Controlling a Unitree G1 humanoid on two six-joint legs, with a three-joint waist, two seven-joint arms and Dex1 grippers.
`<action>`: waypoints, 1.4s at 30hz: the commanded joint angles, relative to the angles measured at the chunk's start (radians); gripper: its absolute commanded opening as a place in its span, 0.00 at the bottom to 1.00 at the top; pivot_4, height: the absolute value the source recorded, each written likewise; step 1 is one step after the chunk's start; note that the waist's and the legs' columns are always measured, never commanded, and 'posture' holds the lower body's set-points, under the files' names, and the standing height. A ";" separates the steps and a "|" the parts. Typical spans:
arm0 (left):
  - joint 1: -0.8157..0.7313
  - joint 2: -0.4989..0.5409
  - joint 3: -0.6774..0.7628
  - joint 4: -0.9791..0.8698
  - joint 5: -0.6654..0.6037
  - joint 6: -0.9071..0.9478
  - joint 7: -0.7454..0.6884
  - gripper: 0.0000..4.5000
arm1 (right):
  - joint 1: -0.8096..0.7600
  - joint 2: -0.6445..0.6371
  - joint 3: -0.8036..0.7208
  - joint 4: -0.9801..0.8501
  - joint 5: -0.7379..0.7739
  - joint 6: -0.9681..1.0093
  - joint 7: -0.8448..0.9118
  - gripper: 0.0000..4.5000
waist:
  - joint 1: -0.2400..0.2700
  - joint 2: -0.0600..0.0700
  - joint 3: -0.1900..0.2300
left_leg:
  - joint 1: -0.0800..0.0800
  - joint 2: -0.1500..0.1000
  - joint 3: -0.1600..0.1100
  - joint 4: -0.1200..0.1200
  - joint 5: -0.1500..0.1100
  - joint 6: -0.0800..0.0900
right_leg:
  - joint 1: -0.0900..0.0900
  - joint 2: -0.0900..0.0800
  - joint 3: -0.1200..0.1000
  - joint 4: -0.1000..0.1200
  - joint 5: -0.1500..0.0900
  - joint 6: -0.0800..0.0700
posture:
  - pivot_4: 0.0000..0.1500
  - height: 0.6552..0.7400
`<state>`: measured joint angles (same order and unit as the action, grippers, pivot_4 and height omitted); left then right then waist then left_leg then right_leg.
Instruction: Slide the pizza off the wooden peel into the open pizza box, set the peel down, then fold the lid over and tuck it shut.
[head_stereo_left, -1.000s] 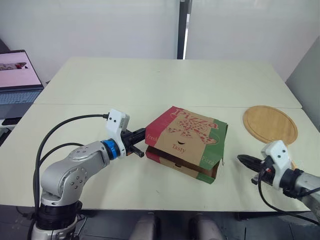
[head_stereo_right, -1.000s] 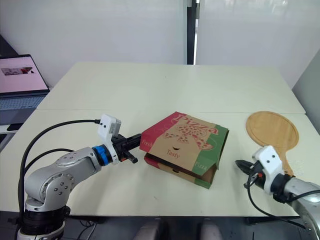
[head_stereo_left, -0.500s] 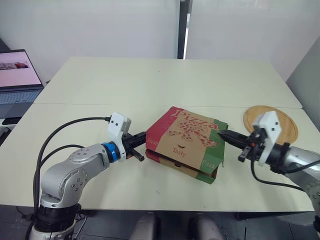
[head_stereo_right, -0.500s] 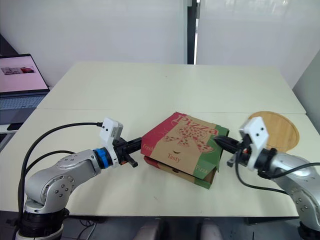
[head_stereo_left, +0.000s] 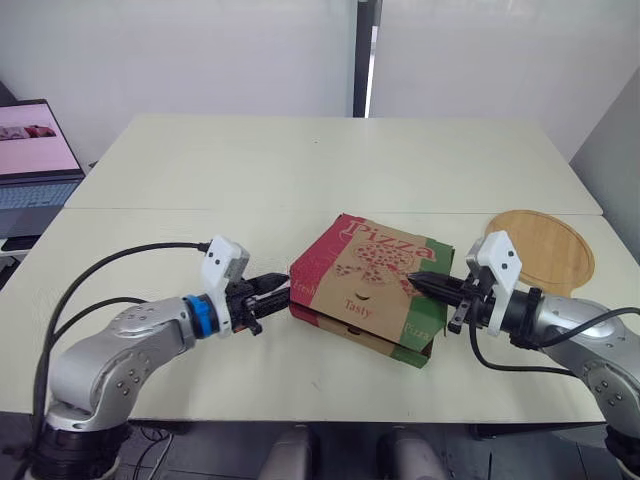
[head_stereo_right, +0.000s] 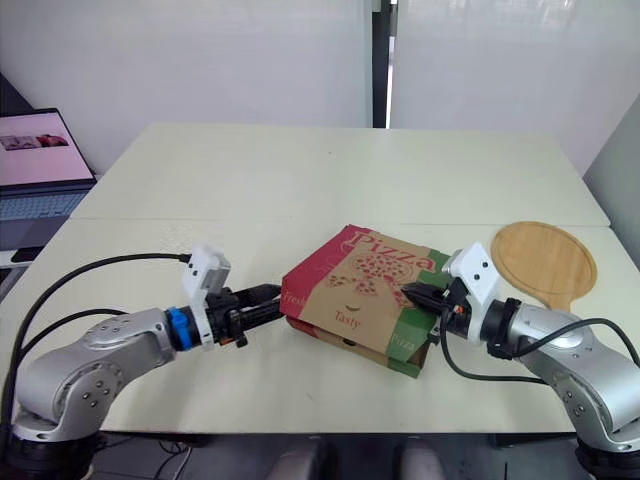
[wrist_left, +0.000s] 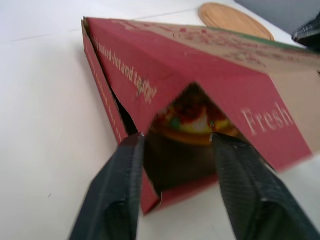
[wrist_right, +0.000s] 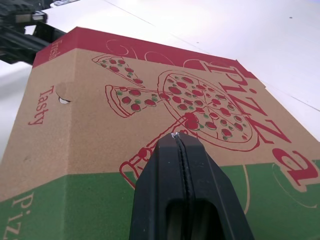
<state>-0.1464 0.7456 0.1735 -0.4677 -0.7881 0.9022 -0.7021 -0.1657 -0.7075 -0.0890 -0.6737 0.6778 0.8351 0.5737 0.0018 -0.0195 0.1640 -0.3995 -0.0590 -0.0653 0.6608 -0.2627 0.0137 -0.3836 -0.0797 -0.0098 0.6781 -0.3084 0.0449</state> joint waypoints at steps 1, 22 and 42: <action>-0.043 0.086 0.052 0.065 -0.013 -0.034 -0.130 0.49 | -0.008 -0.013 0.000 -0.014 -0.012 -0.028 0.018 0.00 | -0.001 0.000 0.000 | 0.000 0.000 0.000 0.000 0.000 0.000 | 0.000 0.000 0.000 0.000 0.000 0.000 | 1.00 0.86; -0.418 0.017 -0.271 0.507 0.294 -0.276 -0.399 0.01 | -0.028 -0.023 0.034 0.013 -0.041 -0.057 0.055 0.00 | -0.007 0.000 0.000 | -0.001 0.000 0.000 0.000 0.000 0.000 | -0.002 0.000 0.000 0.001 0.000 0.000 | 1.00 0.86; -0.362 -0.011 -0.253 0.450 0.353 -0.255 -0.372 0.01 | 0.020 -0.011 0.132 0.079 -0.209 -0.204 0.088 0.00 | -0.004 0.000 0.001 | -0.001 0.000 0.000 0.001 0.000 0.000 | -0.001 0.000 0.000 0.001 0.000 0.000 | 1.00 0.86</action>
<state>-0.5066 0.7211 -0.1115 0.0177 -0.4290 0.6483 -1.0773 -0.1466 -0.7210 0.0430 -0.5877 0.4820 0.6425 0.6539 -0.0023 -0.0198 0.1646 -0.4009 -0.0593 -0.0655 0.6618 -0.2627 0.0139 -0.3850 -0.0799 -0.0103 0.6796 -0.3084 0.0450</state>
